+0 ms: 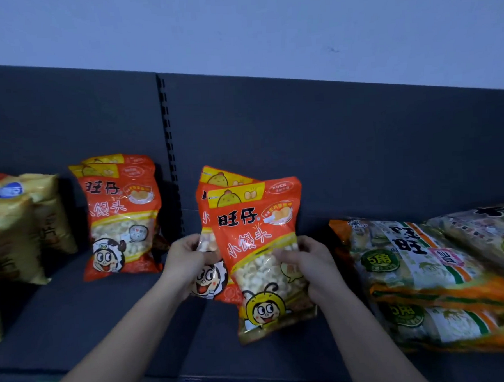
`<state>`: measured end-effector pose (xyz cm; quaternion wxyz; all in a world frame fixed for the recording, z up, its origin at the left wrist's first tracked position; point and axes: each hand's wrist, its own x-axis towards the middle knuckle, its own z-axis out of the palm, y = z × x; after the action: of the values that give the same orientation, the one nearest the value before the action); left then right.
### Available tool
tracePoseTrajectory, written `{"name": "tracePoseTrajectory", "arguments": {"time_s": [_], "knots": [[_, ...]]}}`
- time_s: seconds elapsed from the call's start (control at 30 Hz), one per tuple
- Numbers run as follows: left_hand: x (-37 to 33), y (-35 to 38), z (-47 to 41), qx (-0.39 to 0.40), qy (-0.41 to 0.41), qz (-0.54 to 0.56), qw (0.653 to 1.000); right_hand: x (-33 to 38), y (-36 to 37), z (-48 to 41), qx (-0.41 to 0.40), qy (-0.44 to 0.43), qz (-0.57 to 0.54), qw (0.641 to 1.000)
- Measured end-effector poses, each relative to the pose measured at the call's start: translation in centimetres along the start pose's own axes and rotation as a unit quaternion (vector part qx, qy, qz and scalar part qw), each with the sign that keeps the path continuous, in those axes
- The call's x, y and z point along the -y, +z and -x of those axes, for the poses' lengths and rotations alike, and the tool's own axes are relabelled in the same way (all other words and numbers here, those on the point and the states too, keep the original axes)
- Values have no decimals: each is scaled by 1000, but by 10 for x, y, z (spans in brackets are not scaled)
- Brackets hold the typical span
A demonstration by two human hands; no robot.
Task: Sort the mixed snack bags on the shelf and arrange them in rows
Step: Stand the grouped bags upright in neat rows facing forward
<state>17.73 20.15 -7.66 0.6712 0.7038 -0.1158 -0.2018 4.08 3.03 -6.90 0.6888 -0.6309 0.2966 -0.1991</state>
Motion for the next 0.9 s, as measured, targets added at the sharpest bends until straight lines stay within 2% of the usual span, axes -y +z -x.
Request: {"name": "tracePoseTrajectory", "arguments": {"time_s": [0.17,0.5,0.67,0.77,0.9], "knots": [[-3,-54,15,-21,55,46,997,6,44,15,22,-56,-37,998],[12,-165,9,-43,54,86,994,-5,148,38,79,-99,-46,991],[20,-199,-10,-49,61,41,996,-14,190,40,77,-89,-50,992],[30,-215,-25,-56,34,-4,998,-22,206,39,68,-83,-41,993],[32,-234,-39,3,-5,-114,993,-33,217,38,50,-71,-18,996]]}}
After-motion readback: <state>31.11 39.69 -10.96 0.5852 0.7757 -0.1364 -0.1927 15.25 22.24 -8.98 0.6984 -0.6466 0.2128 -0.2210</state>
